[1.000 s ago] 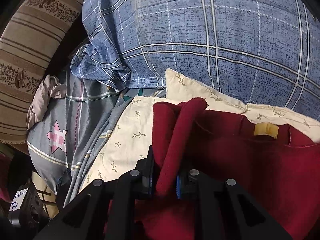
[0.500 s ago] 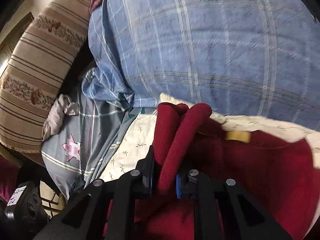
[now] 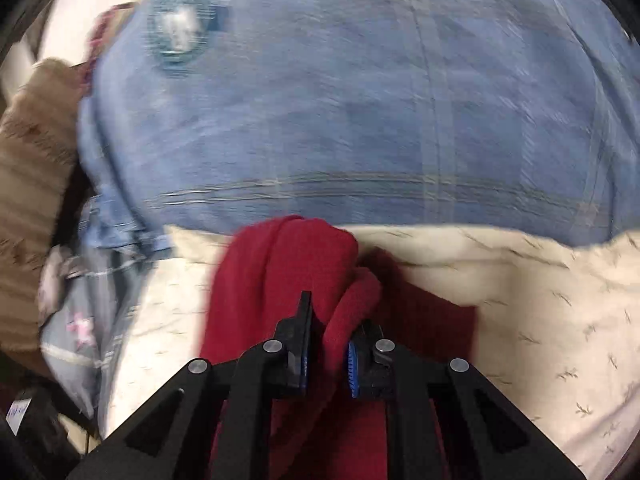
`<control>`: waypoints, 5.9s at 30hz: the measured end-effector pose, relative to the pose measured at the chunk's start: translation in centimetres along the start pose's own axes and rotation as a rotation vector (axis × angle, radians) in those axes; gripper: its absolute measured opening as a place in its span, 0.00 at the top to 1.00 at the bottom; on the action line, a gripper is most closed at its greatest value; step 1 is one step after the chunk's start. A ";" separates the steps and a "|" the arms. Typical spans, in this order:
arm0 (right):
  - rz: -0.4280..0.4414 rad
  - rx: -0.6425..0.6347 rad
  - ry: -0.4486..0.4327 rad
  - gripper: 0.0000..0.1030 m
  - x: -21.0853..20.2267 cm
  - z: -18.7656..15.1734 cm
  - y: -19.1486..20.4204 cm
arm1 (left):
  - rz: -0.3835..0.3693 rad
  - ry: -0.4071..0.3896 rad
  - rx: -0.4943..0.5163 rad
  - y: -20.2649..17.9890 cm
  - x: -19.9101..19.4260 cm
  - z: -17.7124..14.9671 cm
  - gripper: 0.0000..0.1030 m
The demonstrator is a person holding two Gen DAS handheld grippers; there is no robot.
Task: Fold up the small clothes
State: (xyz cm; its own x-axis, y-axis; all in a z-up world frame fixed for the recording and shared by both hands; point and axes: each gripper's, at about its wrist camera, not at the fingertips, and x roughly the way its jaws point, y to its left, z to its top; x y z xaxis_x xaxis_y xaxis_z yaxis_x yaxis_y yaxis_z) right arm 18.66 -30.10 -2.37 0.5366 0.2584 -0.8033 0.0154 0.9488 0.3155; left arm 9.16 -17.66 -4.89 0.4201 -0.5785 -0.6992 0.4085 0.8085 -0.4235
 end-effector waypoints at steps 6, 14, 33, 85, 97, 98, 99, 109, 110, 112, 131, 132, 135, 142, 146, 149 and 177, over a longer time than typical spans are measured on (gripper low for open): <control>-0.012 0.142 0.040 0.66 3.0 -1.4 -3.5 | -0.075 0.028 0.059 0.1 -3.5 -0.5 0.39; 0.106 0.117 0.001 0.20 -3.6 -4.8 -2.3 | 0.139 -0.060 0.107 4.8 -11.0 -3.9 0.30; -0.163 -0.011 -0.067 0.51 -4.5 -8.6 -0.6 | 0.196 -0.030 0.024 6.7 -6.1 -3.3 0.30; -0.144 0.001 -0.061 0.46 -2.3 -9.1 -2.4 | 0.153 -0.049 -0.039 7.5 -2.5 -1.9 0.15; 0.087 0.164 -0.038 0.15 0.9 -7.6 -6.7 | -0.022 0.012 -0.146 9.9 1.6 -0.2 0.09; 0.099 0.155 -0.038 0.20 1.1 -7.5 -6.5 | -0.046 0.017 -0.168 10.3 2.1 -0.2 0.11; 0.118 0.141 -0.031 0.28 1.6 -7.5 -6.1 | -0.063 0.018 -0.178 10.5 2.3 -0.1 0.14; 0.197 0.097 -0.077 0.63 -3.5 -8.4 -1.4 | -0.050 0.012 -0.108 10.3 -5.6 -0.5 0.43; 0.225 0.102 -0.075 0.63 -3.8 -8.8 -1.0 | -0.024 0.014 -0.108 10.6 -7.0 -1.4 0.42; 0.278 0.099 -0.053 0.62 -3.9 -10.1 0.2 | 0.030 0.018 -0.113 11.1 -8.6 -3.1 0.42; -0.153 -0.286 0.013 0.70 -4.7 -20.5 9.5 | 0.273 -0.165 -0.065 11.6 -10.9 -10.3 0.25; -0.126 -0.256 0.010 0.69 -4.4 -20.8 8.9 | 0.274 -0.171 -0.062 11.6 -11.1 -11.0 0.25; -0.097 -0.219 -0.010 0.66 -5.4 -20.8 8.7 | 0.278 -0.187 -0.057 11.7 -11.1 -10.9 0.25; -0.116 -0.229 -0.149 0.53 -8.5 -18.3 10.9 | 0.307 -0.215 -0.033 11.3 -11.1 -10.8 0.25; -0.141 -0.216 -0.142 0.54 -5.7 -16.4 11.7 | 0.325 -0.218 -0.010 11.0 -10.9 -10.9 0.24; -0.198 -0.227 -0.093 0.56 -2.4 -15.2 11.8 | 0.331 -0.219 0.000 11.1 -10.7 -10.7 0.22; -0.216 -0.179 -0.235 0.28 -8.0 -20.7 11.9 | 0.384 -0.306 0.029 10.1 -14.4 -12.6 0.19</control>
State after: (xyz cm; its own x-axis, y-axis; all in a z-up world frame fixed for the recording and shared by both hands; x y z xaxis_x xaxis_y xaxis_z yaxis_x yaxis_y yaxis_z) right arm -2.91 -17.10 -2.67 0.7166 0.0198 -0.6972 0.0128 0.9991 0.0416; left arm -2.97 0.21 -6.44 0.7620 -0.2473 -0.5985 0.1975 0.9689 -0.1489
